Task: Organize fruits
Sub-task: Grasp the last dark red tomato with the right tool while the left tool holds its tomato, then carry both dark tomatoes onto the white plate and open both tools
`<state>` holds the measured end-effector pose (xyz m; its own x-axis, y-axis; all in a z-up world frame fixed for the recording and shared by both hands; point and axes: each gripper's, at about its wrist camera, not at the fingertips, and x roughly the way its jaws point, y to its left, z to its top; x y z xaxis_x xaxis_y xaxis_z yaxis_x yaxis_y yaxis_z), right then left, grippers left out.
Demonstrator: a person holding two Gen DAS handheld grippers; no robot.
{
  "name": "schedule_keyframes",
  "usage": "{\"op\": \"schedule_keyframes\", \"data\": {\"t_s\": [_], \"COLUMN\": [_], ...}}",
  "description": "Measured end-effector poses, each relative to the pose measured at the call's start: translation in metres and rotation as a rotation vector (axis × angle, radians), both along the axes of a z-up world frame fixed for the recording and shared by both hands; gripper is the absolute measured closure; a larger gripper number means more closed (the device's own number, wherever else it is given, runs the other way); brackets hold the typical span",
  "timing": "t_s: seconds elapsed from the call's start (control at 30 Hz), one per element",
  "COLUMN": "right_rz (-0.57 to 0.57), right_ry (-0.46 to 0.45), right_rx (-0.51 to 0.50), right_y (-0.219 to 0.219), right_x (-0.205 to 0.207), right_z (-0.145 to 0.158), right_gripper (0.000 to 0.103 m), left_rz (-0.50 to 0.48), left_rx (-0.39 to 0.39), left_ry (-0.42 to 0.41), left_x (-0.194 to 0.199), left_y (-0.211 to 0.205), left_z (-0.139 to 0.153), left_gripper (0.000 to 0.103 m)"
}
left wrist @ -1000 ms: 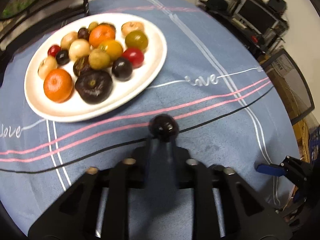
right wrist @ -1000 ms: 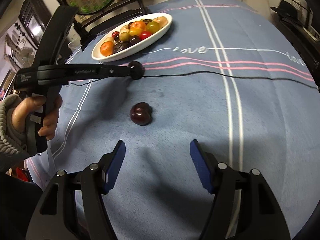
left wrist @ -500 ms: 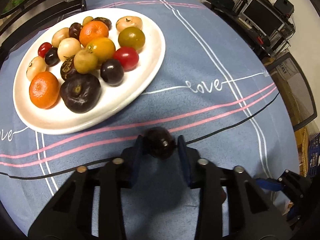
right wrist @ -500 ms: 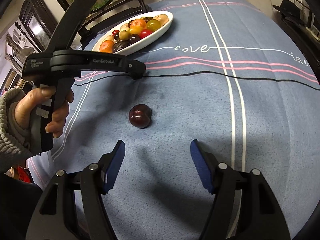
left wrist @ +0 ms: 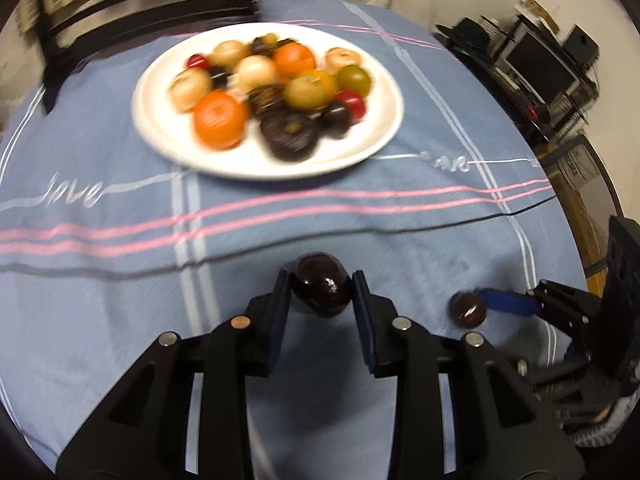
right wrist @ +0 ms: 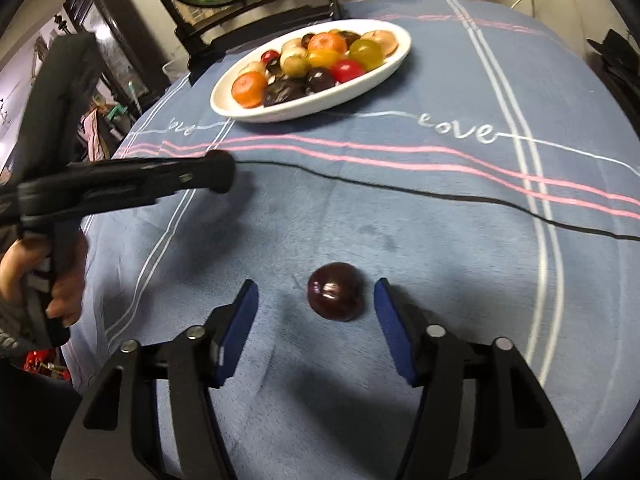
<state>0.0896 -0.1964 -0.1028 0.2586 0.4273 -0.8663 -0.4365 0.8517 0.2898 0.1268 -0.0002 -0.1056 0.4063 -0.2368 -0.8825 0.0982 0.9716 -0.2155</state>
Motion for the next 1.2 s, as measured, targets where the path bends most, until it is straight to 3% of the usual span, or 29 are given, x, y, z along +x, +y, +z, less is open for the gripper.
{"op": "schedule_keyframes", "data": {"t_s": [0.27,0.5,0.83,1.2], "right_rz": [-0.001,-0.022,-0.012,0.006], "right_ry": [-0.031,-0.029,-0.094,-0.172], "right_rx": [-0.079,-0.036,-0.014,0.005], "right_y": [0.006,0.000,0.001,0.016], "right_x": [0.009,0.001,-0.009,0.035], "right_z": [-0.009,0.006,0.047,0.075], "right_gripper": [0.073,0.074,0.074,0.074], "left_rz": [0.080,0.090,0.083,0.075], "left_rx": [-0.008,0.033,0.076,0.098], "left_ry": [0.036,-0.004,-0.092,-0.145], "left_x": [-0.030,-0.035,-0.022,0.026], "left_y": [0.033,0.034,0.038,0.039], "left_z": [-0.011,0.002,0.036,0.058], "left_gripper": [0.071,0.071,0.071,0.071]}}
